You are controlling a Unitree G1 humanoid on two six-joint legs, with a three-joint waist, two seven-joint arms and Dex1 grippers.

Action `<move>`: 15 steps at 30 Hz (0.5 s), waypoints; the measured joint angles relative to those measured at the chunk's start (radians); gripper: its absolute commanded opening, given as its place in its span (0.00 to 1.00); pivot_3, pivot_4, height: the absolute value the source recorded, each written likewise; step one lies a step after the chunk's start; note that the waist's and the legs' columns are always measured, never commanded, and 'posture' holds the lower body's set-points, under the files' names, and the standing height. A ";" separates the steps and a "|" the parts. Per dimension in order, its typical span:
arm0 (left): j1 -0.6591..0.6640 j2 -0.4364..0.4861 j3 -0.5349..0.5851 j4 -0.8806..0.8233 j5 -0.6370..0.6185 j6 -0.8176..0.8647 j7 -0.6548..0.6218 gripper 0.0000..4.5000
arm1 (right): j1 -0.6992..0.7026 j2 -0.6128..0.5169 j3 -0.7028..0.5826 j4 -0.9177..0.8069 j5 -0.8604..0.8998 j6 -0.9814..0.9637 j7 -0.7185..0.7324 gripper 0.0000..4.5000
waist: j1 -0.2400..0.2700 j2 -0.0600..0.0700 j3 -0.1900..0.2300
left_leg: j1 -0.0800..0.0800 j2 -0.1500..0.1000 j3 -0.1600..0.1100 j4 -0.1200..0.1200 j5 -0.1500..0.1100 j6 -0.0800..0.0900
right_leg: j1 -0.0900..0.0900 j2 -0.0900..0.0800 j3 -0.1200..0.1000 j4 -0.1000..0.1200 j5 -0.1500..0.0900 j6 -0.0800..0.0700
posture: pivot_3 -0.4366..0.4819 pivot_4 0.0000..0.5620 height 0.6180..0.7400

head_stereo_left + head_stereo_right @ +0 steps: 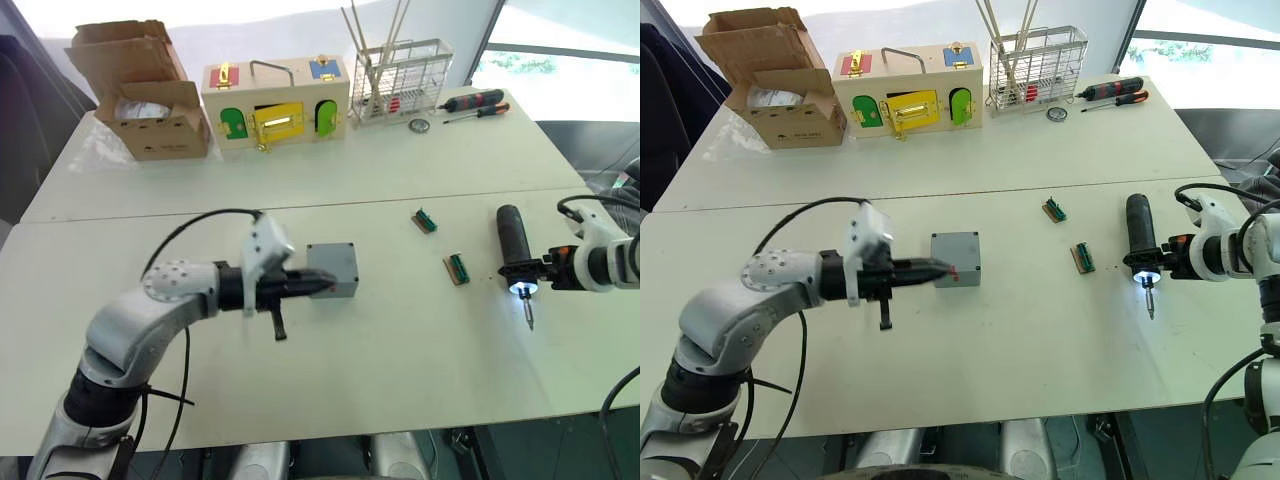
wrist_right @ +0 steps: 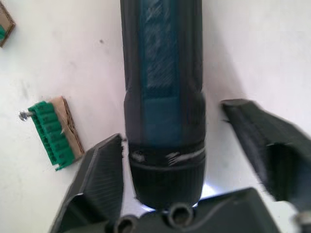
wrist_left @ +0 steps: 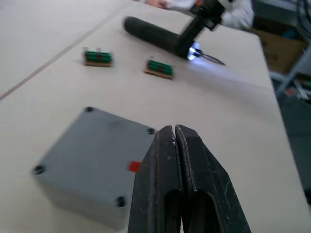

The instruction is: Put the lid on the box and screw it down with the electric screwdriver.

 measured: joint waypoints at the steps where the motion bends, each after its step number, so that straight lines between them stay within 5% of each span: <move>1: 0.000 0.002 0.032 0.017 -0.005 0.001 0.010 0.00 | 0.001 0.005 -0.001 -0.009 -0.012 -0.017 -0.010 1.00 | 0.000 0.000 0.000 | 0.000 0.000 0.000 0.000 0.001 -0.001 | -0.001 0.000 0.000 0.000 0.000 0.000 | 0.48 0.27 0.95; 5: 0.041 0.056 0.069 0.057 0.007 -0.006 0.012 0.00 | 0.014 0.000 0.000 -0.086 -0.079 -0.165 -0.032 1.00 | 0.001 0.002 0.000 | -0.001 0.000 0.001 -0.001 0.002 -0.004 | -0.003 0.000 0.001 0.000 0.000 0.000 | 0.48 0.27 0.95; 9: 0.084 0.080 0.088 0.151 0.052 -0.045 0.017 0.00 | 0.074 0.033 -0.076 -0.377 -0.054 -0.333 0.010 1.00 | -0.002 0.001 0.000 | -0.001 0.001 -0.001 -0.002 0.003 -0.005 | -0.003 0.001 0.000 0.002 0.000 0.000 | 0.48 0.27 0.95; 12: 0.098 0.069 0.075 0.184 0.088 -0.083 0.024 0.00 | 0.213 0.145 -0.103 -0.661 0.049 -0.415 0.074 1.00 | 0.005 -0.002 -0.001 | -0.001 0.002 -0.005 -0.003 0.003 -0.005 | -0.002 0.002 -0.003 0.002 0.000 0.000 | 0.48 0.27 0.95; 15: 0.118 0.032 0.037 0.229 0.146 -0.133 0.050 0.00 | 0.399 0.251 0.007 -0.815 0.085 -0.458 0.096 1.00 | 0.027 -0.002 -0.001 | -0.002 -0.001 -0.004 0.000 0.003 -0.006 | -0.001 -0.001 -0.001 0.001 0.000 0.000 | 0.48 0.27 0.95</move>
